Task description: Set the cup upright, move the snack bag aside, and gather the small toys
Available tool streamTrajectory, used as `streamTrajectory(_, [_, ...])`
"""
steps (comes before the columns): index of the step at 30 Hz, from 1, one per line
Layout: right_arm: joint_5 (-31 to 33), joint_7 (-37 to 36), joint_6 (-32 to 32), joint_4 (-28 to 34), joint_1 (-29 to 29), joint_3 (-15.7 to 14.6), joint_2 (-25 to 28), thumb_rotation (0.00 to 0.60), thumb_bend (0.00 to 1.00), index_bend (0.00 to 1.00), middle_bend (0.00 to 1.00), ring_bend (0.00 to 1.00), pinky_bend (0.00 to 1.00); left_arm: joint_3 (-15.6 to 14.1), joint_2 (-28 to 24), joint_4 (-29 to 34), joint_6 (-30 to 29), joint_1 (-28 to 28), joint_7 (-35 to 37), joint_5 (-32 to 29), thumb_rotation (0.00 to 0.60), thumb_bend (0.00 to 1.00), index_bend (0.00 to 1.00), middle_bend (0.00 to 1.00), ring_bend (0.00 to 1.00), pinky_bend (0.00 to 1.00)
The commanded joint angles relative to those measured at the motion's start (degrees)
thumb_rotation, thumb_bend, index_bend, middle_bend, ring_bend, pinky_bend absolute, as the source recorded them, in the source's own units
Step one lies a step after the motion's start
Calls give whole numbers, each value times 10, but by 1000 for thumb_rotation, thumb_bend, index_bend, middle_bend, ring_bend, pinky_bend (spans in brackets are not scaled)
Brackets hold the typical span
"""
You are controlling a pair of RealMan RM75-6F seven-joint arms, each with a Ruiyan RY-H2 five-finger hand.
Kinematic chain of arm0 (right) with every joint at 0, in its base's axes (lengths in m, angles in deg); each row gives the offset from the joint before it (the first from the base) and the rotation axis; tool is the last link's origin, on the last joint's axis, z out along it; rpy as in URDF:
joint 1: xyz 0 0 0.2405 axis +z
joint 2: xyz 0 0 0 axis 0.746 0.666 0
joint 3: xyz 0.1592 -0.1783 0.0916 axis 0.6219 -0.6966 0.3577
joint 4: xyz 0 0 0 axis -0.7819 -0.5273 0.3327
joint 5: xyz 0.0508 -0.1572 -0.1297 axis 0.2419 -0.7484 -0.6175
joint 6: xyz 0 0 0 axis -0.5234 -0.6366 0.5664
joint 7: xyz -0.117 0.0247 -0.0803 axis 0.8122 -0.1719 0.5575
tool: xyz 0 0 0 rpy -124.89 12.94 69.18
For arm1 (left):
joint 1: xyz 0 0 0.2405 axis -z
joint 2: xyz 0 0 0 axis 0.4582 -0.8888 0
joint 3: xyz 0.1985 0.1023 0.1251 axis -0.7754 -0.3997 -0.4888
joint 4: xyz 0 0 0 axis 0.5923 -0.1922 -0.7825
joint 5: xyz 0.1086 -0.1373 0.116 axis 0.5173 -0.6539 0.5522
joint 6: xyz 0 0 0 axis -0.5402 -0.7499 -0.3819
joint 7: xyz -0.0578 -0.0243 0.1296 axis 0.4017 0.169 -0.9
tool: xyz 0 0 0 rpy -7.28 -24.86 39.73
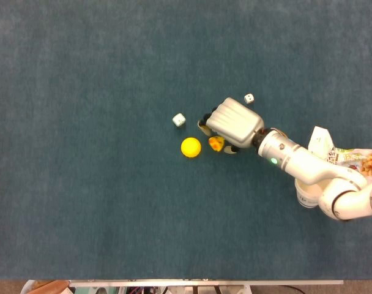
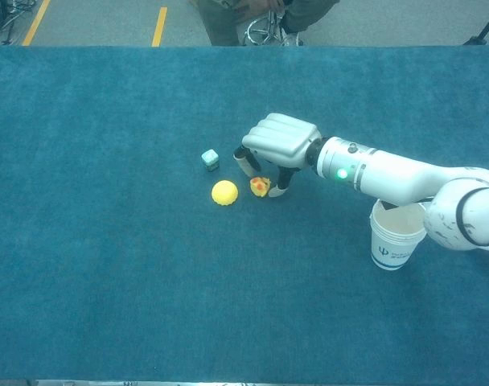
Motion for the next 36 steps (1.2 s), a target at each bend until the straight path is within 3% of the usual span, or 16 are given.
streamTrajectory(1, [-1,-21,4,-8,6,2,-2,600,0,237,348,429,615,0,1,-2,1,0,2,0,600,100,433,376,326,471])
streamTrajectory(3, [-7,-36,-7,-6,4,3,3,600,0,194,318,407,615,0,1,-3,1,-1,3,-1,600,100,433,376,326,471])
streamTrajectory(10, [-25,-63,-44,32,-4,3,42,600,0,188,312,397,610,0,3,-4,4,2,1,1,600,100,433,376,326,471])
streamTrajectory(20, [-20,-26,-78,98,-24,5,97,600,0,188,312,397,609,1,-1,7,3,6,-12,5,600,100,433,376,326,471])
streamTrajectory(28, [15,15,-71,93,-32,12,110,600,0,189,315,387,605,4,-6,16,0,10,-20,9,600,100,433,376,326,471])
streamTrajectory(36, [64,68,-45,96,-38,15,127,600,0,309,357,362,565,6,-12,27,-1,15,-29,11,600,100,433,376,326,471])
